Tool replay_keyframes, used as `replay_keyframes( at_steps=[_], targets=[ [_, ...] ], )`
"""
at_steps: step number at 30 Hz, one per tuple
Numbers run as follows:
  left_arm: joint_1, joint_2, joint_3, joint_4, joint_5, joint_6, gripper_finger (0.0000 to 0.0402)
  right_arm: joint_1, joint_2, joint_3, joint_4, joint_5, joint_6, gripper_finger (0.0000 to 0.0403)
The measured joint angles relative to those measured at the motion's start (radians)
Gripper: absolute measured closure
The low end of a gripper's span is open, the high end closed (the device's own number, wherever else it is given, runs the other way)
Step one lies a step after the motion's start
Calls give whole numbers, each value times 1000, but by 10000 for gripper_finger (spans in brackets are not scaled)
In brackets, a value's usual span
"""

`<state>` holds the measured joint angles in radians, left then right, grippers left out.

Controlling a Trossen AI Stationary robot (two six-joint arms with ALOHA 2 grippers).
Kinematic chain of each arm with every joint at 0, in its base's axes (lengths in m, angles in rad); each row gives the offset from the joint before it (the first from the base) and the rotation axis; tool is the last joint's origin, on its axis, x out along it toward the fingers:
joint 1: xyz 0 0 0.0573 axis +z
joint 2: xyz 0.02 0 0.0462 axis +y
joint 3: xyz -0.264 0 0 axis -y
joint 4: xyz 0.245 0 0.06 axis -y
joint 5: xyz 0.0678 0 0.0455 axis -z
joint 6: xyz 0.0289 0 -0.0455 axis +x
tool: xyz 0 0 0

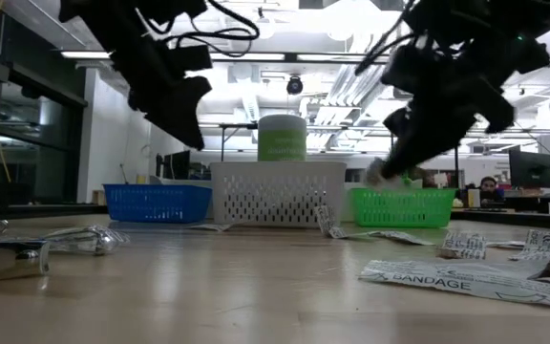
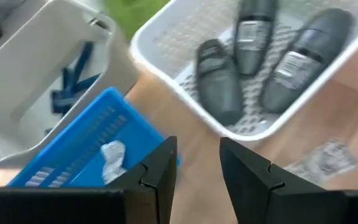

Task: Pick & Place Travel size toiletries
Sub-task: Put the white bandage into the blue bin

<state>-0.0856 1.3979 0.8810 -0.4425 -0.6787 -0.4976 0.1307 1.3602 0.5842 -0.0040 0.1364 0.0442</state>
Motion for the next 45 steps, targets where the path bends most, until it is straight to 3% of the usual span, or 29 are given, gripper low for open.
replay_keyframes(
  at_steps=[6, 9, 18, 22, 28, 45],
  targets=[
    [0, 58, 1, 273, 67, 202, 282, 0, 5, 0, 177, 7, -51, 399],
    [0, 82, 0, 376, 119, 310, 274, 0, 6, 0, 264, 65, -75, 399],
    [0, 138, 2, 656, 292, 486, 185, -9, 6, 0, 411, 123, -141, 399],
    [0, 142, 0, 707, 333, 494, 159, -9, 6, 0, 413, 119, -154, 399],
    [0, 142, 1, 765, 402, 494, 151, -10, 6, 0, 435, 117, -163, 399],
    [0, 142, 1, 787, 424, 494, 151, -40, 143, 1, 775, 89, -186, 399]
  ],
)
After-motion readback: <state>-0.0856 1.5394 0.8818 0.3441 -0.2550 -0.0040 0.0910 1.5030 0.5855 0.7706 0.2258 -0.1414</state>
